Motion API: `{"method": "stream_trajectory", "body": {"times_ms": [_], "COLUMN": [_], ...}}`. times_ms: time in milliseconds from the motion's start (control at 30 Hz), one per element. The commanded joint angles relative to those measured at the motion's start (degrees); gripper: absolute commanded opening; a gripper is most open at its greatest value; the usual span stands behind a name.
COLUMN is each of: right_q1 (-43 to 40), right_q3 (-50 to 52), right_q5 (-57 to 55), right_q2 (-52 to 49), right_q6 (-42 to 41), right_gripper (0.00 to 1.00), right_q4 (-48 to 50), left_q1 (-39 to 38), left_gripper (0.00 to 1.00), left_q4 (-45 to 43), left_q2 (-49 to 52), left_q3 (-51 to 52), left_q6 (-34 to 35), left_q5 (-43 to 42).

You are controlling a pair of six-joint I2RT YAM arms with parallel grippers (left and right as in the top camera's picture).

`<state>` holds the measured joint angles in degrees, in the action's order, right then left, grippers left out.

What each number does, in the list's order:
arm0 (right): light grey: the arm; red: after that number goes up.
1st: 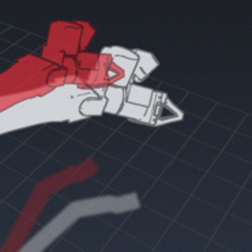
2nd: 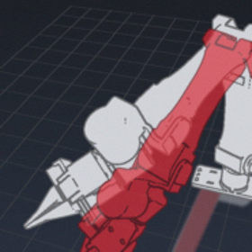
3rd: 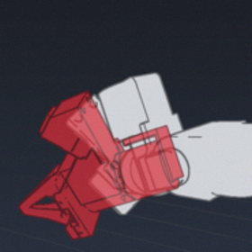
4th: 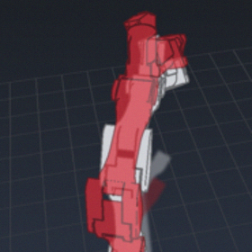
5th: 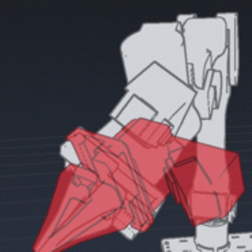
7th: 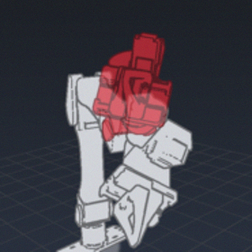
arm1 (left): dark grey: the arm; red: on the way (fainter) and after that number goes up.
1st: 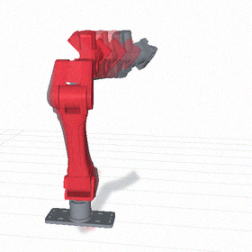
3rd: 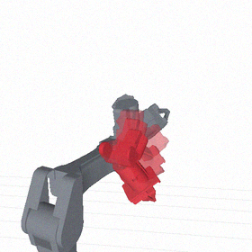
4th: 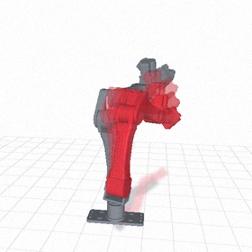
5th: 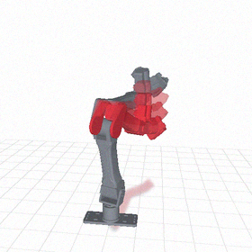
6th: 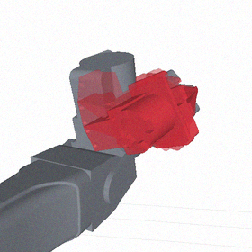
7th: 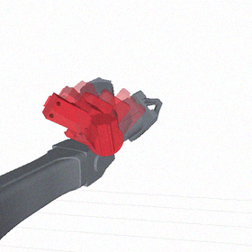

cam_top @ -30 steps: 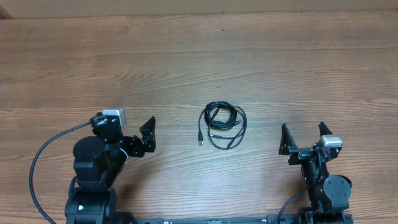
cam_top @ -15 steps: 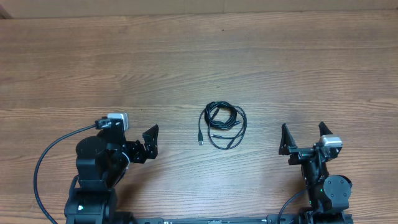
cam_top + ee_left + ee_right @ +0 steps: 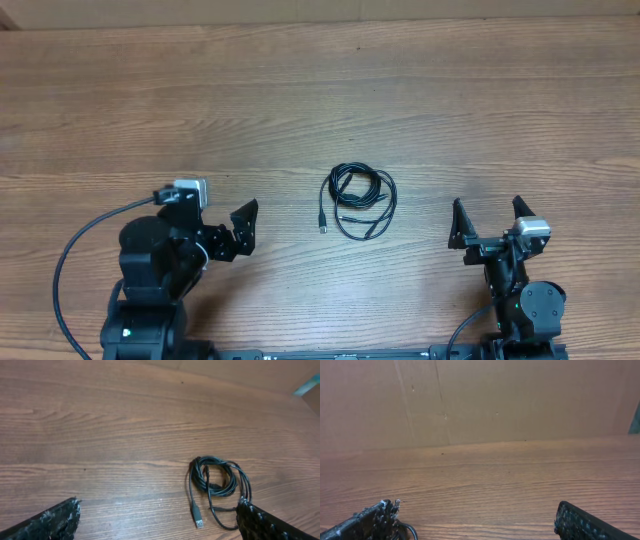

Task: Untangle cables
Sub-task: 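Move the left gripper forward toward the coiled black cable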

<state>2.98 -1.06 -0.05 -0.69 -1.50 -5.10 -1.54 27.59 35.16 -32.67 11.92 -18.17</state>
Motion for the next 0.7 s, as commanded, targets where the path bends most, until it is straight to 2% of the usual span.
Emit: {"method": "stream_trajectory", "body": {"times_ms": [0,300,467,667], "right_q1": [0.2,0.2,0.2,0.2], "right_q3": [0.6,0.6,0.6,0.6], "right_q5": [-0.3,-0.3,-0.3,-0.3], "right_q2": [0.4,0.4,0.4,0.4], "right_q6": [0.0,0.0,0.0,0.0], "right_gripper": [1.0,1.0,1.0,1.0], "right_q4": [0.3,0.3,0.3,0.3], "left_q1": [-0.4,-1.4,-7.2,-13.7], "left_gripper": [1.0,1.0,1.0,1.0], "left_q4": [0.5,0.7,-0.4,-4.7], "left_q2": [2.9,12.8,18.6,23.0], "left_q3": [-4.2,-9.8,-12.7,-13.2], "left_q6": [0.1,0.0,-0.1,1.6], "left_q5": [-1.4,-1.3,0.2,6.6]}}
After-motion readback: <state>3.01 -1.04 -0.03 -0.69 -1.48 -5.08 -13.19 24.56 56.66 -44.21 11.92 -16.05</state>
